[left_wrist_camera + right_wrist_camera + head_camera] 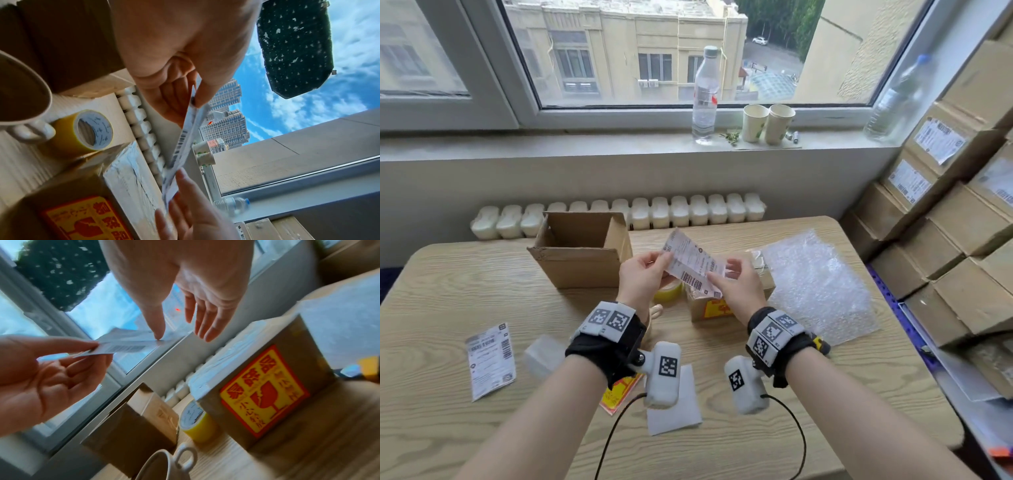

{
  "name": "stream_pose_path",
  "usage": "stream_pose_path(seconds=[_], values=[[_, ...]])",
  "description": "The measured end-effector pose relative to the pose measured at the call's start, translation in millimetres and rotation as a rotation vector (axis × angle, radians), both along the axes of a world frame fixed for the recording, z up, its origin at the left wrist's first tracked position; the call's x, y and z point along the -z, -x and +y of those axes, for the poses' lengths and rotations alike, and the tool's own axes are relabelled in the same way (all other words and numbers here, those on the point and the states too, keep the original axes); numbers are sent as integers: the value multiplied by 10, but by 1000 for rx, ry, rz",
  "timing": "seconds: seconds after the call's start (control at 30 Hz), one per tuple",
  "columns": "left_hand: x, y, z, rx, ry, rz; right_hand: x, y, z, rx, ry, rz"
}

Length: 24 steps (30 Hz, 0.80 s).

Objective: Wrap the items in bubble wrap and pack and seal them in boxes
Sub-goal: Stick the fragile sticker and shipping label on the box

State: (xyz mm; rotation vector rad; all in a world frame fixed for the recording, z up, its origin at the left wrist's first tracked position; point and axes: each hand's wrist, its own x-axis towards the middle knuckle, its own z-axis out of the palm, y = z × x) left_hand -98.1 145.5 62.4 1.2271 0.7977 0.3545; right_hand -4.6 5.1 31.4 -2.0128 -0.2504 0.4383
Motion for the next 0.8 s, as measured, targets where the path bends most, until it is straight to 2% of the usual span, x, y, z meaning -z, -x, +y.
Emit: stream_pose_path(seconds=[0.17,0.3,0.53,0.8], values=[[97,-204,-219,-30,54,-35,81,-258,-259,140,-331,444],[206,-333,-354,-64,67,-33,184,-493,-403,162,-417,566],[459,-537,-434,-132,33,107,333,-885,-457,132,-298,449],[796,-667,-354,-98,-260,339,461,-1146,-395,66,-41,233]])
